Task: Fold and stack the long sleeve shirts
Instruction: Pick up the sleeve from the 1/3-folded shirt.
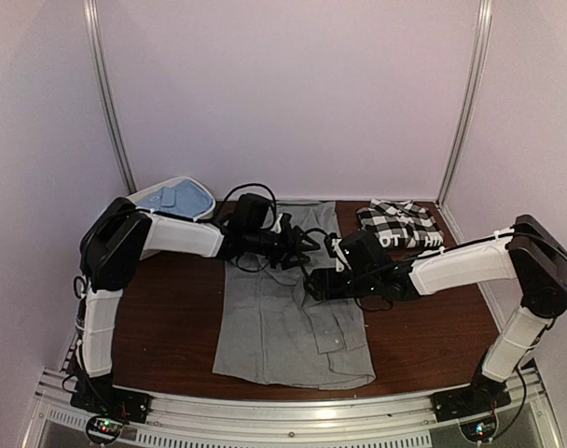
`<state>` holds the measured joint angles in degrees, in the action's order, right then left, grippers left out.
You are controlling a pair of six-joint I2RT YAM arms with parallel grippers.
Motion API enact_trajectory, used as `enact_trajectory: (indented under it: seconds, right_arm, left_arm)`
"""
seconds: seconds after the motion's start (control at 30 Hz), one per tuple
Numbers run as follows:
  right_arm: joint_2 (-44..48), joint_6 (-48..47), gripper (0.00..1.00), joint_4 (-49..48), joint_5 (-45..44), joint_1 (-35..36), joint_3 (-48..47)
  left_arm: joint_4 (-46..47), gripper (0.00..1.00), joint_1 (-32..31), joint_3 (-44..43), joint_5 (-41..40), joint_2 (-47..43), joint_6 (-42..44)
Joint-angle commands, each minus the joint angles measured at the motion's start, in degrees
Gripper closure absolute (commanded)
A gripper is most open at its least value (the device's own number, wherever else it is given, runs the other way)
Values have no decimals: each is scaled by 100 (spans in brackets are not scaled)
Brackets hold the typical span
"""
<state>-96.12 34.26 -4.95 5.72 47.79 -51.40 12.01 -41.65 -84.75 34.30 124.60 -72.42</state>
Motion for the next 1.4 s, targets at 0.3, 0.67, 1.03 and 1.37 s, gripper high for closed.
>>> enact_trajectory:
  seconds: [0.3,0.67,1.03,1.37]
  right_arm:
    - [497,288,41,72,-255,-331,343]
    - [1213,380,41,181,-455,-576,789]
    - [1662,636,40,-29,-237,-648,1222]
    - [1650,1055,36,-676,373,-642,1625]
  left_arm:
    - [-1961,53,97,-102,-697,-1018,2264]
    - [-3494,51,-598,124,-1482,-1445,3651]
    - [-4279,50,-1179,-627,-2343,-688,3842]
    - [-4557,60,-1242,-1157,-2621,-196,4014]
